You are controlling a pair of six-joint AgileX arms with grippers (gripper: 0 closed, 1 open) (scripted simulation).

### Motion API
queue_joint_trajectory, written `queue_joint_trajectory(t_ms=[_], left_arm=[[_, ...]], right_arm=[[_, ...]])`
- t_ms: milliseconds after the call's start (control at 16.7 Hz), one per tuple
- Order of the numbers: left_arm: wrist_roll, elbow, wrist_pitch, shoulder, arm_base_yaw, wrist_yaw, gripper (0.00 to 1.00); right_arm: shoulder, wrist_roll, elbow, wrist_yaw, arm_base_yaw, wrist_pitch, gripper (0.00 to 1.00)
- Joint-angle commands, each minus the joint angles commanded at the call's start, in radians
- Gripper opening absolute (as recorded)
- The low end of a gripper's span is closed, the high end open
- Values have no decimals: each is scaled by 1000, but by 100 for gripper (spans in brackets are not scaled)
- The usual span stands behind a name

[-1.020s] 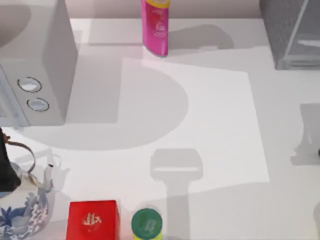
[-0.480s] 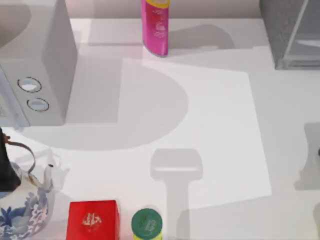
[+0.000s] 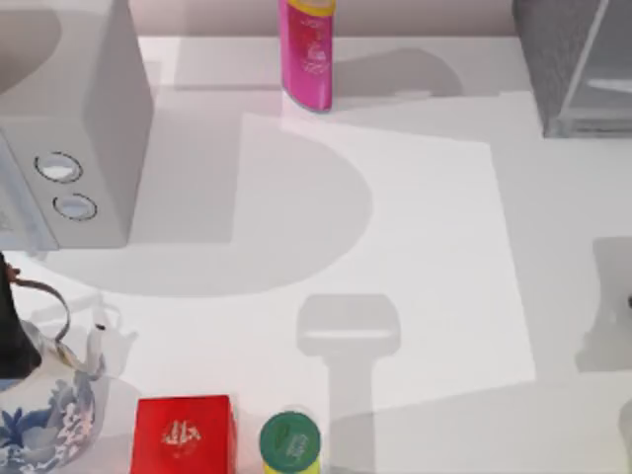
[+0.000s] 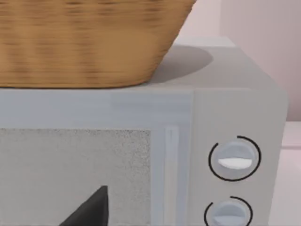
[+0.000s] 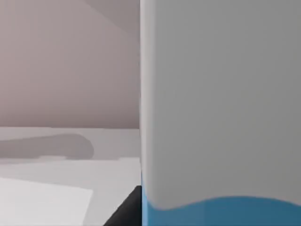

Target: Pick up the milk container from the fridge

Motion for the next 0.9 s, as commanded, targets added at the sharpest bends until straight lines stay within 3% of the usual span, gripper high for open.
queue_joint_trajectory(t_ms=[300, 900], left_arm=[[0, 0, 0, 0, 0, 0, 100], [0, 0, 0, 0, 0, 0, 100]], right_arm=[[317, -4, 87, -14, 134, 272, 0], [1307, 17, 287, -44, 480, 963, 0]])
